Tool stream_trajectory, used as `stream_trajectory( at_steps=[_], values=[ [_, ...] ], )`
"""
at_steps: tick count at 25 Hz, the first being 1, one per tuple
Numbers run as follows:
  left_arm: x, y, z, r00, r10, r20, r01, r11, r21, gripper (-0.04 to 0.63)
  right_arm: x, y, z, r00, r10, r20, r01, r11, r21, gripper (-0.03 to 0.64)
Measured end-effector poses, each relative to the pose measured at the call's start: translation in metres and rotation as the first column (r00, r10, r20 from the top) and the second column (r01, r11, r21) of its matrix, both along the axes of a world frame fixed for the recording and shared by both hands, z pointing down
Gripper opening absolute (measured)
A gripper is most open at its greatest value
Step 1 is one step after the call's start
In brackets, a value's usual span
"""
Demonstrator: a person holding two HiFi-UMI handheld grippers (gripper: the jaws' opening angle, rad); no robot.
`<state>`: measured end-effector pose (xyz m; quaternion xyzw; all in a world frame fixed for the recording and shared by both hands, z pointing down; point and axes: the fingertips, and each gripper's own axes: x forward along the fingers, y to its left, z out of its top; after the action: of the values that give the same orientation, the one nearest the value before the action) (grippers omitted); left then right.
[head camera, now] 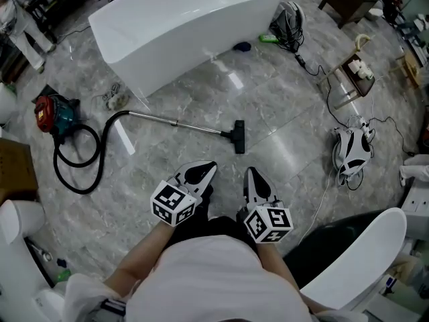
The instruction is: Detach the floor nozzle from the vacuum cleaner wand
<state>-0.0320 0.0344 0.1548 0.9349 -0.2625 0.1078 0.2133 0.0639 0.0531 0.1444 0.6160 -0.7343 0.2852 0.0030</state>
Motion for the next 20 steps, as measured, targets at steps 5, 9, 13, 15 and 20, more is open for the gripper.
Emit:
stream_trajectory(
  at_steps=[5,9,13,15,20],
  values=[
    [-0.013,-0.050,-0.004,1.000,-0.005,-0.012,0.005,1.000,0.012,0.011,0.000,-0.042,-0.010,0.999,0.024,-0.026,-0.024,0.999,0.024,0.017],
    [-0.018,-0.084,-0.006,1.000,0.006,-0.019,-0.006,1.000,0.028,0.011,0.000,-0.068,-0.012,0.998,0.036,-0.051,-0.034,0.999,0.036,0.017],
    [-0.016,-0.108,-0.002,0.999,0.027,-0.018,-0.026,0.999,0.027,0.009,-0.002,-0.091,-0.010,0.996,0.020,-0.083,-0.016,0.999,0.048,0.017],
    [-0.014,-0.117,0.002,0.999,0.042,-0.024,-0.041,0.999,0.023,0.011,-0.003,-0.103,-0.008,0.996,-0.002,-0.089,0.007,0.998,0.057,0.017],
    [-0.003,-0.134,0.009,0.990,0.136,-0.045,-0.134,0.990,0.042,0.011,-0.003,-0.131,-0.005,0.997,-0.038,-0.073,0.045,0.995,0.092,0.017]
  ],
)
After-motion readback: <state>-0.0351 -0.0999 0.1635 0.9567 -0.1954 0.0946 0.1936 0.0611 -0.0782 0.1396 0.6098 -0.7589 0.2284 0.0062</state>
